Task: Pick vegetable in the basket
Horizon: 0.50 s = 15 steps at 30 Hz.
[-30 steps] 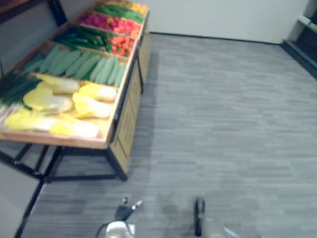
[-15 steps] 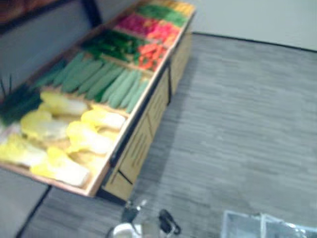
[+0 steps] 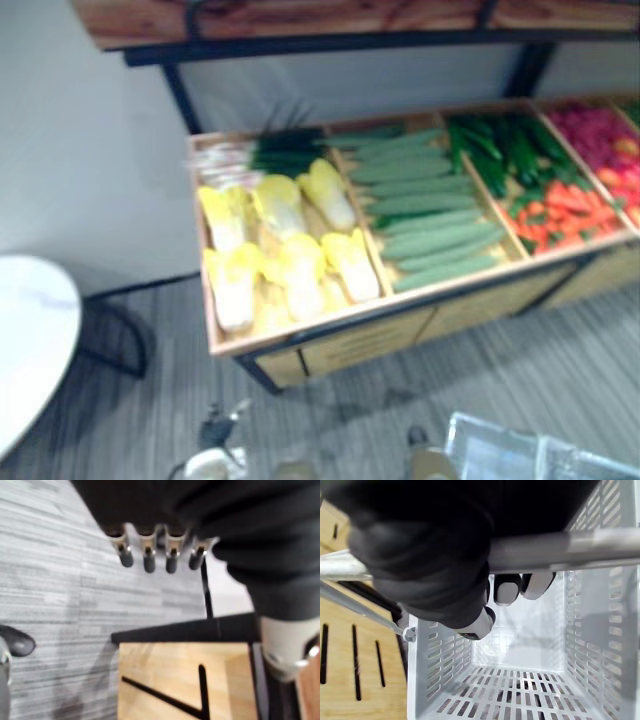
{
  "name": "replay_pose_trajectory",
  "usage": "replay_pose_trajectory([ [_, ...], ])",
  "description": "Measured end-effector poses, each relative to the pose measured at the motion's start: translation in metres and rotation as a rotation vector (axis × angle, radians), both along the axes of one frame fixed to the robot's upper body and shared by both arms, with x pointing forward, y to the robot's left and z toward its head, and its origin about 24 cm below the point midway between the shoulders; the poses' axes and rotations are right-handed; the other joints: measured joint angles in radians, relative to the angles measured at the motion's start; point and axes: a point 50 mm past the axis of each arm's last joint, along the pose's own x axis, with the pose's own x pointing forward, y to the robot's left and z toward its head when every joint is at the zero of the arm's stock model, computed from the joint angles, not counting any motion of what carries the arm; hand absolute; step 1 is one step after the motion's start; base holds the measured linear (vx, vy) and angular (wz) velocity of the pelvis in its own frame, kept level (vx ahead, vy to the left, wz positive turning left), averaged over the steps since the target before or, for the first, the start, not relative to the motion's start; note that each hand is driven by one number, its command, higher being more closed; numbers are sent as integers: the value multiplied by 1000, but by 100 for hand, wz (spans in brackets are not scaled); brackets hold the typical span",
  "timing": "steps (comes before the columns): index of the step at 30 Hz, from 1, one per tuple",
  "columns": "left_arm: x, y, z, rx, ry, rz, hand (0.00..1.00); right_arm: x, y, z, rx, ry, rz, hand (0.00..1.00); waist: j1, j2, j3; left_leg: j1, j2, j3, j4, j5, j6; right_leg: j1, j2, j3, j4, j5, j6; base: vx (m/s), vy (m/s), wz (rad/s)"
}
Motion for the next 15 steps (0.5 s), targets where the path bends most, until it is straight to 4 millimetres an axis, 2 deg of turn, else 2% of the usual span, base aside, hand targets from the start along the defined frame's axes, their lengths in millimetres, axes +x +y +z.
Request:
replay_pose_trajectory([
  [1,10,2,7,-1,-59,37,0,5,-2,3,-12,-26,8,100,-12,10,-3,-23,49,125,-11,76,15,27,0,-66,-21,-1,-24,272,-624,160],
  [2,20,4,15,0,-116,66,0,7,-3,4,-16,-37,7,100,-20,16,-2,-31,76,241,-11,123,11,55,6,-108,-52,5,-36,151,-397,131],
  [3,27,6,20,9,-151,85,0,8,-3,4,-19,-43,11,100,-23,19,-2,-36,95,318,-12,145,0,74,11,-136,-78,14,-49,146,-406,106],
  [4,42,10,33,37,-215,93,0,11,-2,5,-22,-50,28,100,-26,21,-3,-21,112,437,-24,159,-18,106,23,-179,-131,33,-75,130,-353,76],
  [5,54,14,44,73,-267,102,0,15,-2,6,-27,-65,31,100,-24,27,-6,22,95,521,-95,175,-26,128,37,-205,-165,51,-92,134,-331,61],
  [6,60,16,51,91,-301,109,0,17,-2,6,-29,-70,32,100,-28,37,-11,50,87,558,-147,186,-20,135,43,-218,-177,55,-97,83,-181,47],
  [7,77,20,72,116,-399,130,0,17,-4,7,-37,-73,29,100,-32,40,-13,85,75,570,-259,236,-42,139,62,-243,-194,60,-106,62,-156,37],
  [9,91,23,94,149,-503,143,0,16,-3,7,-37,-73,23,100,-30,41,-14,100,67,562,-327,277,-50,141,70,-258,-210,68,-115,4,-72,25],
  [10,99,25,112,183,-587,157,0,14,-5,7,-40,-71,7,100,-34,46,-17,104,61,557,-351,295,-48,149,70,-266,-227,76,-113,-23,-14,26],
  [11,105,25,132,202,-686,172,0,10,-7,7,-48,-65,-17,100,-43,54,-21,104,55,543,-359,300,-46,162,68,-276,-251,87,-111,-21,15,25],
  [13,111,24,157,243,-810,175,0,2,-9,6,-55,-48,-33,100,-51,64,-29,104,43,542,-360,302,-43,184,64,-280,-288,105,-102,-25,47,15],
  [15,119,15,175,255,-888,149,0,-6,-10,6,-54,-29,-44,100,-53,77,-36,104,32,546,-363,304,-40,193,57,-276,-315,126,-95,-42,47,-2],
])
